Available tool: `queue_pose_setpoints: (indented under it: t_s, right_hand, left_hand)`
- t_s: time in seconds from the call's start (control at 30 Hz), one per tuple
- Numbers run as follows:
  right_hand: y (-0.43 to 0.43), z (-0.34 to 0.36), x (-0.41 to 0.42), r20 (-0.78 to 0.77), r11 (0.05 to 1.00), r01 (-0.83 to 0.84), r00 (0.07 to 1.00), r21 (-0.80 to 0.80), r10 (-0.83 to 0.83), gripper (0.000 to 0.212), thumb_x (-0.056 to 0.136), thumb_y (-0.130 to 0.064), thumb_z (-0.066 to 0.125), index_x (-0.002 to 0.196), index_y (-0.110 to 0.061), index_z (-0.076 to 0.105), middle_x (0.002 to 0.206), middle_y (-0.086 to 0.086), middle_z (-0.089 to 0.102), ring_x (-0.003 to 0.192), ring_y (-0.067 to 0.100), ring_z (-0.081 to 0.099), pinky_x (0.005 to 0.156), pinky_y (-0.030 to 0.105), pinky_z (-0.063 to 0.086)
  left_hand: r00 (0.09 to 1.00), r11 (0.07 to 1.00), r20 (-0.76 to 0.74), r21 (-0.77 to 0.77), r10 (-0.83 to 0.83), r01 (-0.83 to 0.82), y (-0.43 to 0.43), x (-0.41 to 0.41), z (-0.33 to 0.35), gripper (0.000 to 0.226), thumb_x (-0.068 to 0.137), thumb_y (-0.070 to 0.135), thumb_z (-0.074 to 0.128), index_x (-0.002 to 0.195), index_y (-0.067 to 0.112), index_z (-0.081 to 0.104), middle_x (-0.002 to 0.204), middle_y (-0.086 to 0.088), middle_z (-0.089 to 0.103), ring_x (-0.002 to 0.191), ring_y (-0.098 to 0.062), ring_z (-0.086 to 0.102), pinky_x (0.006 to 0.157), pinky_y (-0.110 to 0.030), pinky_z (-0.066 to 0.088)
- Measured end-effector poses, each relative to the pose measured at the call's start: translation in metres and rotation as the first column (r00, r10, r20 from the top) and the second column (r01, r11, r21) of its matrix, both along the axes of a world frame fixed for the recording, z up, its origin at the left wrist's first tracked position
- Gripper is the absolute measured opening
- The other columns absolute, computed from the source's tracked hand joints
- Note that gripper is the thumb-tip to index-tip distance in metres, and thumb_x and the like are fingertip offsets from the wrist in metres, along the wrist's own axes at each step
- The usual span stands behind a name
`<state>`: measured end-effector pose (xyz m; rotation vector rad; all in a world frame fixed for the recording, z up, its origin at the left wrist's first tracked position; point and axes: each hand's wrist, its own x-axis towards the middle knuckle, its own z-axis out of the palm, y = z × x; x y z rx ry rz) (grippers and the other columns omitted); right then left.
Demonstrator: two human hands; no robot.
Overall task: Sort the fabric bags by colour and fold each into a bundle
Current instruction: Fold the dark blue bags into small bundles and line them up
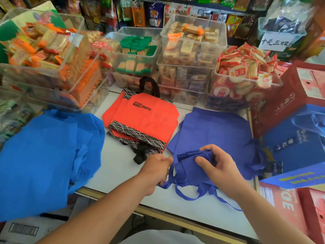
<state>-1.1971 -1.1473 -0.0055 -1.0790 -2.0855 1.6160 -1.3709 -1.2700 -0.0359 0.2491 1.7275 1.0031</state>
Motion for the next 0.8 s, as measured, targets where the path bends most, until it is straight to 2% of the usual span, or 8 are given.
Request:
queue_pose_setpoints:
  t_s: [0.07, 0.17, 0.3, 0.4, 0.5, 0.57, 0.67, 0.8]
  right_hand:
    - [0.002, 0.01, 0.0, 0.044, 0.995, -0.081, 0.996, 0.063, 0.078, 0.017, 0.093, -0.018, 0.075, 0.101, -0.029, 0.066, 0.09, -0.011, 0.07, 0.085, 0.013, 0.067, 0.071, 0.027, 0.058]
    - [0.006, 0.02, 0.002, 0.098, 0.974, -0.204, 0.976, 0.1, 0.195, 0.021, 0.089, -0.019, 0.08, 0.099, -0.032, 0.068, 0.091, -0.013, 0.073, 0.086, 0.011, 0.068, 0.076, 0.029, 0.058]
    - [0.004, 0.026, -0.001, 0.074, 0.956, -0.236, 0.971, 0.174, 0.227, 0.024, 0.085, -0.022, 0.084, 0.099, -0.036, 0.071, 0.092, -0.014, 0.074, 0.087, 0.011, 0.069, 0.078, 0.03, 0.057]
    - [0.001, 0.02, -0.005, 0.11, 0.909, -0.246, 0.969, 0.336, 0.222, 0.022, 0.087, -0.028, 0.081, 0.102, -0.037, 0.069, 0.093, -0.016, 0.073, 0.086, 0.014, 0.069, 0.075, 0.037, 0.057]
    - [-0.003, 0.012, -0.005, 0.125, 0.87, -0.218, 0.976, 0.443, 0.181, 0.023, 0.086, -0.036, 0.075, 0.108, -0.037, 0.067, 0.094, -0.021, 0.072, 0.086, 0.011, 0.069, 0.073, 0.04, 0.058]
    - [-0.005, 0.009, -0.003, 0.092, 0.881, -0.176, 0.984, 0.44, 0.151, 0.023, 0.087, -0.035, 0.075, 0.108, -0.036, 0.067, 0.094, -0.021, 0.072, 0.087, 0.01, 0.07, 0.073, 0.039, 0.059]
    - [-0.013, 0.006, -0.002, 0.111, 0.867, -0.197, 0.98, 0.458, 0.164, 0.022, 0.087, -0.043, 0.068, 0.109, -0.038, 0.068, 0.093, -0.022, 0.072, 0.085, 0.009, 0.069, 0.069, 0.037, 0.059]
    - [-0.012, 0.01, 0.003, 0.06, 0.951, -0.139, 0.99, 0.277, 0.127, 0.022, 0.09, -0.028, 0.078, 0.106, -0.04, 0.069, 0.097, -0.024, 0.073, 0.091, 0.007, 0.07, 0.075, 0.028, 0.058]
  left_hand:
    - [0.997, 0.999, 0.063, 0.008, -0.046, 0.045, 0.004, 0.0, 0.011, 0.022, 0.108, 0.026, 0.049, 0.096, 0.01, 0.057, 0.058, -0.006, 0.059, 0.046, -0.021, 0.054, 0.048, -0.025, 0.045]
    - [0.987, 0.994, 0.117, 0.03, -0.108, 0.106, 0.012, -0.004, 0.024, 0.025, 0.11, 0.03, 0.047, 0.115, 0.006, 0.054, 0.083, -0.013, 0.073, 0.067, -0.028, 0.071, 0.061, -0.034, 0.06]
    - [0.974, 0.973, 0.022, 0.06, -0.227, 0.225, 0.011, -0.003, 0.032, 0.03, 0.108, 0.04, 0.05, 0.11, 0.011, 0.057, 0.096, -0.007, 0.068, 0.079, -0.023, 0.065, 0.075, -0.041, 0.056]
    - [0.973, 0.963, 0.022, 0.146, -0.23, 0.224, 0.007, 0.001, 0.039, 0.025, 0.108, 0.039, 0.048, 0.102, 0.017, 0.058, 0.097, -0.005, 0.065, 0.085, -0.022, 0.062, 0.081, -0.046, 0.056]
    - [0.972, 0.959, 0.1, 0.21, -0.213, 0.189, 0.001, 0.002, 0.044, 0.032, 0.108, 0.041, 0.049, 0.113, 0.011, 0.058, 0.104, -0.01, 0.068, 0.09, -0.02, 0.065, 0.089, -0.052, 0.059]
    - [0.953, 0.95, 0.19, 0.252, -0.237, 0.186, -0.004, 0.001, 0.046, 0.036, 0.103, 0.043, 0.059, 0.121, 0.012, 0.059, 0.114, -0.009, 0.072, 0.096, -0.019, 0.068, 0.091, -0.047, 0.059]
    - [0.947, 0.929, 0.124, 0.268, -0.296, 0.255, -0.012, 0.002, 0.04, 0.043, 0.09, 0.03, 0.08, 0.127, 0.022, 0.059, 0.117, -0.006, 0.073, 0.092, -0.019, 0.069, 0.085, -0.036, 0.056]
    - [0.973, 0.932, 0.079, 0.313, -0.219, 0.184, -0.014, 0.001, 0.035, 0.047, 0.088, 0.007, 0.079, 0.127, 0.027, 0.06, 0.106, -0.003, 0.077, 0.085, -0.015, 0.072, 0.072, -0.025, 0.054]
